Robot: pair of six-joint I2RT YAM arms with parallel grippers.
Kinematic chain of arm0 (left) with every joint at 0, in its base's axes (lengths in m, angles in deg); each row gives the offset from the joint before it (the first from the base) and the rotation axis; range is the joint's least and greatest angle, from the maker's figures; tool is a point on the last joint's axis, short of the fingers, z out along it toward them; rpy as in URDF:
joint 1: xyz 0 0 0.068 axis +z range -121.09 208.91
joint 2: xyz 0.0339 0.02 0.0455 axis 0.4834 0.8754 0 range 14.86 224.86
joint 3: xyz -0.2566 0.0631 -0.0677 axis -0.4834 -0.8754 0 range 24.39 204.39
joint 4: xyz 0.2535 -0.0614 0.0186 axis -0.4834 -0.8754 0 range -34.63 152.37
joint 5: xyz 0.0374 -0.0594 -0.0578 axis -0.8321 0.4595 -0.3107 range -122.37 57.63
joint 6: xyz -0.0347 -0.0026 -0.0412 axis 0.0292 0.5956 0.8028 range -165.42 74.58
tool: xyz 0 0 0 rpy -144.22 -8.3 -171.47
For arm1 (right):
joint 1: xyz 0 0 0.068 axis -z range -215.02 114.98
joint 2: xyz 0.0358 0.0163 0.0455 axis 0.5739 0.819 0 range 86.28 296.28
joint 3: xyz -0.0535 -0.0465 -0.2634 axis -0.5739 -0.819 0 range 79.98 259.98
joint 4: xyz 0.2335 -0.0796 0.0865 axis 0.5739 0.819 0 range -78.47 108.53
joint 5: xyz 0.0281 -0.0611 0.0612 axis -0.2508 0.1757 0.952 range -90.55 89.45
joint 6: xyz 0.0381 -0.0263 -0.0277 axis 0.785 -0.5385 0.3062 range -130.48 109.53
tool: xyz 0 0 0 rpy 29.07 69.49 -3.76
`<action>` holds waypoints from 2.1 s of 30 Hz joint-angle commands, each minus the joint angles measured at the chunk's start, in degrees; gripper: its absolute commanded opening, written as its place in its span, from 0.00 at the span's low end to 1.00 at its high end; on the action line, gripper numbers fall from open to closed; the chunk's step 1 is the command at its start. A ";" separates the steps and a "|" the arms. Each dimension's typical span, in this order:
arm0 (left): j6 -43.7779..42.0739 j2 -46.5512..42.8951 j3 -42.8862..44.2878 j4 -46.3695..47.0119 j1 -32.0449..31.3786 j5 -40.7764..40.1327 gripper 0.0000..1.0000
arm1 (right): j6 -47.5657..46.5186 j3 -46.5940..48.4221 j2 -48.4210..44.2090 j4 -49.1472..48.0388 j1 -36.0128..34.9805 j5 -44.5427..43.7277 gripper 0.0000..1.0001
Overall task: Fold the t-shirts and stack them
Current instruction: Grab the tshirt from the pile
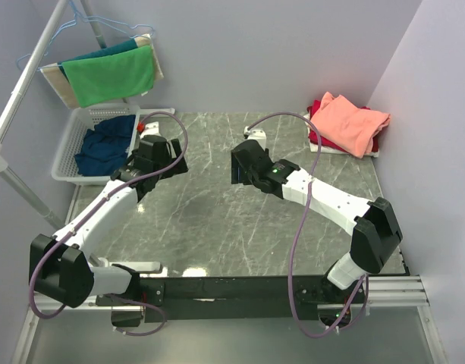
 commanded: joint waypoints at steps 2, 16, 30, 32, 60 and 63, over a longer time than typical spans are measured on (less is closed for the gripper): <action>-1.24 -3.53 0.67 1.43 -0.24 -2.41 0.99 | -0.76 1.52 0.16 -0.99 -0.40 -0.24 0.70; 3.51 4.28 10.06 -6.21 0.64 -24.46 1.00 | -2.08 3.63 2.53 -1.25 -0.40 0.73 0.71; 13.62 33.37 38.88 -18.43 15.49 -17.29 0.91 | -3.83 4.68 4.11 -0.46 -0.40 0.29 0.72; 13.62 35.04 39.60 -17.30 18.21 -15.09 0.90 | -4.19 5.03 4.46 -0.29 -0.40 0.20 0.72; 13.89 48.67 38.63 -12.45 39.05 -1.63 0.90 | -4.54 12.50 12.46 3.75 -0.23 2.49 0.73; 13.53 50.95 40.31 -13.07 39.40 -1.37 0.82 | -4.45 12.86 13.07 4.46 -0.14 2.31 0.73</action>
